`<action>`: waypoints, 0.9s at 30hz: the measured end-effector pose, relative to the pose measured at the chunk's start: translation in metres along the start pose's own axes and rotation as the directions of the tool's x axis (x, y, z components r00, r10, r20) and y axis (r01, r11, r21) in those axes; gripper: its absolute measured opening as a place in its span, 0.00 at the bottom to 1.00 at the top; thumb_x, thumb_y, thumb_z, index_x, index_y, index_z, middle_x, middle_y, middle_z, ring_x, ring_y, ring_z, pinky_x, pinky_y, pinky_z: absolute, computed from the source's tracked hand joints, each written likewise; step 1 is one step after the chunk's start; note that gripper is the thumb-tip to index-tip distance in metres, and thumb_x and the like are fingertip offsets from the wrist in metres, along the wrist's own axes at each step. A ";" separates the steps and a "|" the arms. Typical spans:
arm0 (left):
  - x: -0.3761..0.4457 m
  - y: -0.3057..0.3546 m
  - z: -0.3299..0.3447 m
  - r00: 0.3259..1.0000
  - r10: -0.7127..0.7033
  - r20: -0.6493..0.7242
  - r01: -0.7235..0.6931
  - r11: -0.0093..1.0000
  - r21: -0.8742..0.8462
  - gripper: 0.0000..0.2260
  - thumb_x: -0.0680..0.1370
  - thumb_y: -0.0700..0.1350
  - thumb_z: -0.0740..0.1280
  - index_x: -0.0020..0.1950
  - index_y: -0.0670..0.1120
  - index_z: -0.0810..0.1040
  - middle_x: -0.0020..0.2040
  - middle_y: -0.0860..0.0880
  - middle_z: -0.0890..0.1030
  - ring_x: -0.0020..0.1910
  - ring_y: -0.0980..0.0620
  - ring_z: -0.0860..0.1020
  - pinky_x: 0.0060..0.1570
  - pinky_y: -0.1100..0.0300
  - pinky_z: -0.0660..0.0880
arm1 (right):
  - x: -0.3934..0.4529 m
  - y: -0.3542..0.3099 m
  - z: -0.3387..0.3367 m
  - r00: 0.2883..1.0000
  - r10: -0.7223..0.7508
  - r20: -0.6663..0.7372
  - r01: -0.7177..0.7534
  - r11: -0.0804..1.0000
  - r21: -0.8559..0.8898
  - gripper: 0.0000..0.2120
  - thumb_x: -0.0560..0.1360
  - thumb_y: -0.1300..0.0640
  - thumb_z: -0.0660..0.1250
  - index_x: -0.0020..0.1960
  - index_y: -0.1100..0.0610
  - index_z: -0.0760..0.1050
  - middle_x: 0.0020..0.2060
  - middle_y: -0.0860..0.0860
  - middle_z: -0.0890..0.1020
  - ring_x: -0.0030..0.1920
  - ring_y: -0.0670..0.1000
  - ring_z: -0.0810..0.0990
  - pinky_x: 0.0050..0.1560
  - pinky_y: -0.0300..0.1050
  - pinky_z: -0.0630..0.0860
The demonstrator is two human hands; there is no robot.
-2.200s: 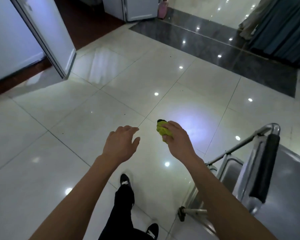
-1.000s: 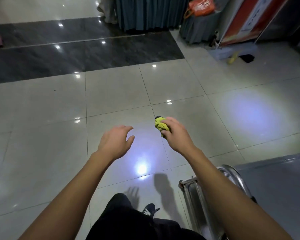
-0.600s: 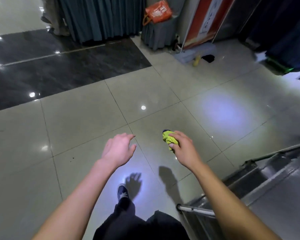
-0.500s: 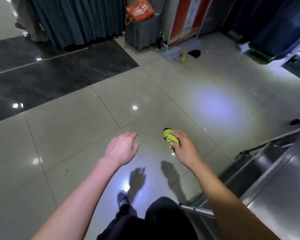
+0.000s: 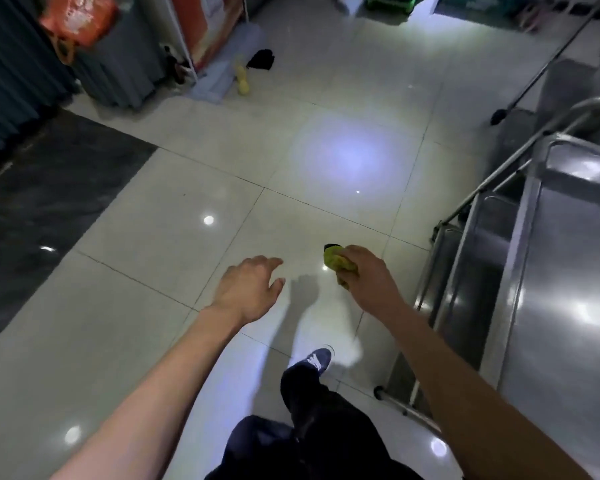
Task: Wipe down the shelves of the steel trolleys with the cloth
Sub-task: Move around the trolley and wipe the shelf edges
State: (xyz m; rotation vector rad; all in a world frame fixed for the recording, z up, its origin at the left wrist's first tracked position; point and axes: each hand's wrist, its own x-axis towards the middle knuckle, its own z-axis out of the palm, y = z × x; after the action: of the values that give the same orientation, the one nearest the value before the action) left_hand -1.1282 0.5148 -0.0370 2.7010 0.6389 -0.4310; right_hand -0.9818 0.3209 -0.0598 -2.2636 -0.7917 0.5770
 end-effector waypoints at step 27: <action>0.421 0.189 -0.031 0.537 0.638 0.552 -0.779 0.625 0.036 0.19 0.82 0.56 0.61 0.73 0.56 0.72 0.67 0.54 0.77 0.67 0.52 0.73 0.65 0.54 0.69 | 0.122 0.097 -0.088 0.531 0.751 -0.393 -0.590 0.660 0.465 0.17 0.77 0.64 0.67 0.65 0.55 0.79 0.61 0.49 0.78 0.57 0.50 0.79 0.59 0.46 0.76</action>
State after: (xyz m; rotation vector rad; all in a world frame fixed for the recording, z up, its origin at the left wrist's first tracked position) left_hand -0.6728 0.5248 -0.1149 2.6094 -0.7476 -0.9708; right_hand -0.8063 0.3061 -0.0905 -2.2265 0.5064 0.2780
